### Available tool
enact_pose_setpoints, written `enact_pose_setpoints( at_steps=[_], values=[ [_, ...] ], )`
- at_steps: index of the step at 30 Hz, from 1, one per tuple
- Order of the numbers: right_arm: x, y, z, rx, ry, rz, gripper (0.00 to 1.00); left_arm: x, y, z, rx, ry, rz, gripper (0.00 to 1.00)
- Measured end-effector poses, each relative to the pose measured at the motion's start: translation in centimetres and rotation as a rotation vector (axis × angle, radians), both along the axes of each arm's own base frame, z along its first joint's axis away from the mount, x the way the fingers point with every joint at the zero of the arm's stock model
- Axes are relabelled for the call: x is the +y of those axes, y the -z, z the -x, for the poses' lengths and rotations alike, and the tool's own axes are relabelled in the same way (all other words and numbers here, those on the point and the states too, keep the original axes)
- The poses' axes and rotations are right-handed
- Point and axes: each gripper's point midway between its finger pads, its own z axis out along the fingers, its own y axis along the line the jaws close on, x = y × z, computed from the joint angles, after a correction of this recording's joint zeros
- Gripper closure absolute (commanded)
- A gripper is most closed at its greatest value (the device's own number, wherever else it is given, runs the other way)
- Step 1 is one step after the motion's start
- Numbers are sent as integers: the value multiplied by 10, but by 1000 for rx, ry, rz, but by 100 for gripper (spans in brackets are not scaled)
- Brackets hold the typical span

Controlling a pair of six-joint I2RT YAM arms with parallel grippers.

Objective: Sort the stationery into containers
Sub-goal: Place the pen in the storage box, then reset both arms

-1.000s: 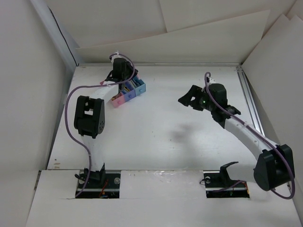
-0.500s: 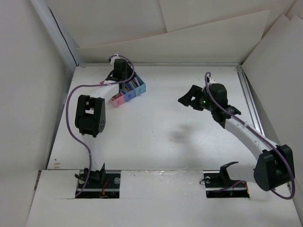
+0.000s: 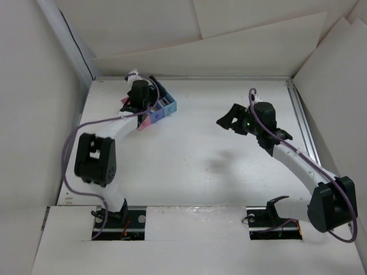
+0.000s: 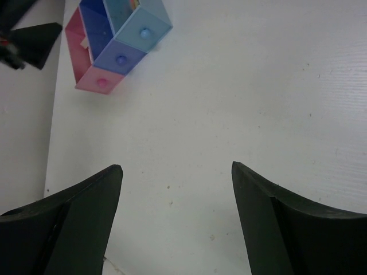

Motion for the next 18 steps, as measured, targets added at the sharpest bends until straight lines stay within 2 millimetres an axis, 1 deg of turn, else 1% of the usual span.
enact_pose_setpoints(
  at_steps=[1, 4, 5, 7, 8, 9, 10, 12, 15, 16, 18],
  values=[
    [-1, -1, 0, -2, 4, 1, 1, -3, -19, 12, -47, 7, 4, 0],
    [-4, -7, 0, -23, 13, 1, 0, -13, -82, 51, -213, 28, 39, 0],
    [-5, -10, 0, -31, 17, -1, 0, -16, -106, 67, -278, 43, 61, 0],
    [-8, -16, 1, -49, 27, -3, 0, -12, -133, 92, -365, 47, 100, 0],
    [-9, -18, 1, -56, 30, -4, 0, -6, -140, 105, -394, 42, 115, 0],
    [-9, -20, 2, -62, 31, -6, 0, 0, -142, 116, -410, 33, 126, 0],
    [-10, -21, 3, -66, 31, -7, 0, 6, -137, 126, -412, 22, 137, 0],
    [-11, -22, 5, -72, 34, -7, 0, 16, -119, 143, -386, 4, 154, 0],
    [-16, -25, 10, -90, 55, -4, 0, 28, -79, 170, -307, -18, 155, 0],
    [-18, -27, 11, -100, 62, -4, 0, 34, -68, 179, -279, -31, 156, 0],
    [-22, -32, 13, -119, 79, -5, 0, 46, -63, 193, -261, -71, 167, 0]
  ],
)
